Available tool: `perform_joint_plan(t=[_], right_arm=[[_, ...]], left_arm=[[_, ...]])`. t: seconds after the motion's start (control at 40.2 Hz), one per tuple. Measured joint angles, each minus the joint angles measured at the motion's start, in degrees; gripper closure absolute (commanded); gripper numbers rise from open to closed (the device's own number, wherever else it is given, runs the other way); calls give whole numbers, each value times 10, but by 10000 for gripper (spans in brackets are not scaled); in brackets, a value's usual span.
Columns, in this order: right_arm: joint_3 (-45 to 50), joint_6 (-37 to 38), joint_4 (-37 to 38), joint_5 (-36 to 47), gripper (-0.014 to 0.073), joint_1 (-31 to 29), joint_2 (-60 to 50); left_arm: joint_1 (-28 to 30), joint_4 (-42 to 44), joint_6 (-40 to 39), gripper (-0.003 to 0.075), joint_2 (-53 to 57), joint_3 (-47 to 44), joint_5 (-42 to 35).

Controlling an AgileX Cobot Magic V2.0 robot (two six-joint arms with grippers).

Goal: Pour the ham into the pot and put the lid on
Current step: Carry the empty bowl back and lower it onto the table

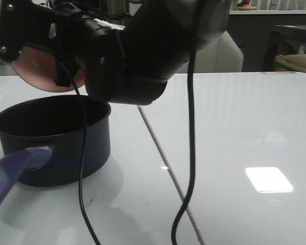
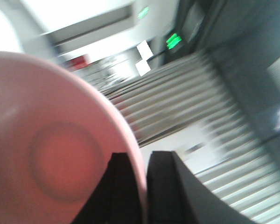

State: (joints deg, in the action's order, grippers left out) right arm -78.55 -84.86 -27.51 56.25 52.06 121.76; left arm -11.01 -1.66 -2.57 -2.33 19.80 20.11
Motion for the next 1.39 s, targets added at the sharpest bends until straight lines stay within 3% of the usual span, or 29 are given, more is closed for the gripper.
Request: perform_joint_plan(t=[0.299, 0.573, 0.797, 0.971, 1.22, 1.27, 1.394], right_arm=[[0, 156, -142, -320, 457, -1, -122], [0, 167, -295, -500, 457, -18, -203], [0, 169, -344, -704, 456, -81, -226], [0, 236, -264, -814, 456, -131, -236], [0, 530, 31, -891, 456, -190, -263], [0, 587, 65, -913, 456, -205, -268], [0, 650, 99, -968, 456, -252, -271]], left_arm=[[0, 0, 1, 169, 0, 0, 0], [0, 0, 1, 169, 0, 0, 0], [0, 0, 1, 169, 0, 0, 0], [0, 0, 1, 169, 0, 0, 0], [0, 0, 1, 169, 0, 0, 0], [0, 0, 1, 169, 0, 0, 0], [0, 0, 1, 169, 0, 0, 0]])
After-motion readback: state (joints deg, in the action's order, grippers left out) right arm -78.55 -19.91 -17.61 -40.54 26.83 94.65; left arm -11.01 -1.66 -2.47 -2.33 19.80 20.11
